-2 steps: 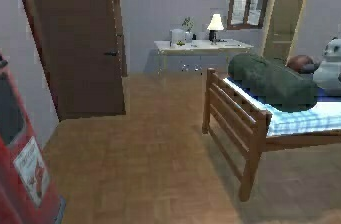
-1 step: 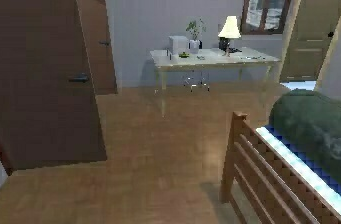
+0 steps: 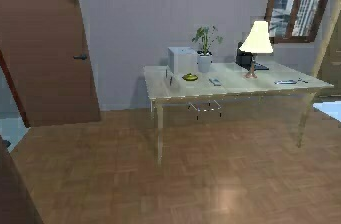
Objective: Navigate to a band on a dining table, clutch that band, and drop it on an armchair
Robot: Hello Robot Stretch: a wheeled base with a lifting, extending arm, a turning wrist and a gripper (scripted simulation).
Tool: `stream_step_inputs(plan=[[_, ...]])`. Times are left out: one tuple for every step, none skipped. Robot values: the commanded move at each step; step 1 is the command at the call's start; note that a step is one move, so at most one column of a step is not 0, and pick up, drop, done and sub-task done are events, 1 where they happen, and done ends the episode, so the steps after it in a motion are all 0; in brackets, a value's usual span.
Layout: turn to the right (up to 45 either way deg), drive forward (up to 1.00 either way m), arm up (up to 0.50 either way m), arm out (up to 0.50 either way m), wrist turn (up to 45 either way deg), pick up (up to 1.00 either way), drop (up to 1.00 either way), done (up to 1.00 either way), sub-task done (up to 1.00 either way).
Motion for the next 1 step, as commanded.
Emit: stream_step_inputs(plan=[[0.0,0.6,0.0,0.0,0.0,0.0,0.0,0.0,0.0]])
